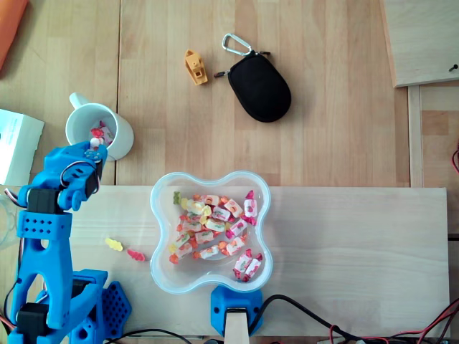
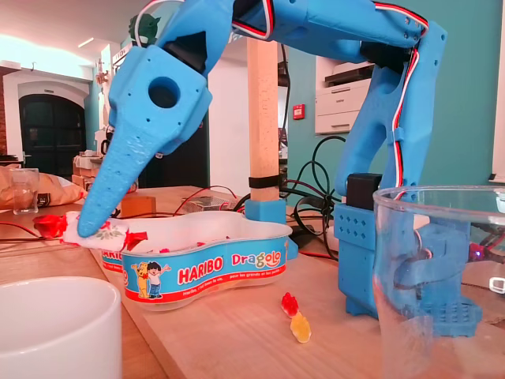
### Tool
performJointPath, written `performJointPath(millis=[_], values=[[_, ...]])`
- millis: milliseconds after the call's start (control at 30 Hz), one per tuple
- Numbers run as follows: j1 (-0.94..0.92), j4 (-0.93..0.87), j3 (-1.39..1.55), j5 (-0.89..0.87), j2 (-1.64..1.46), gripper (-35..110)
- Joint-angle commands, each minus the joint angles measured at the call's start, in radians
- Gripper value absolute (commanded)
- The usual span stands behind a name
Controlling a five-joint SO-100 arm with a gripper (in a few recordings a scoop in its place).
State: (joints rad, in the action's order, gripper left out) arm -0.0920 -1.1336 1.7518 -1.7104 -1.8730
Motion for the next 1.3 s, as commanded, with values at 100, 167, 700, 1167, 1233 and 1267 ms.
performJointPath(millis=[100,167,700,1167,1233,1267], values=[[0.023,-0.008,-0.057,-0.078,0.026,-3],[0.023,-0.008,-0.08,-0.084,0.063,-3],[0.031,-0.009,-0.311,-0.074,0.253,-3],[0.101,-0.011,-0.31,-0.074,0.255,-2],[0.101,-0.011,-0.31,-0.074,0.255,-2],[0.101,-0.011,-0.31,-0.072,0.255,-2]])
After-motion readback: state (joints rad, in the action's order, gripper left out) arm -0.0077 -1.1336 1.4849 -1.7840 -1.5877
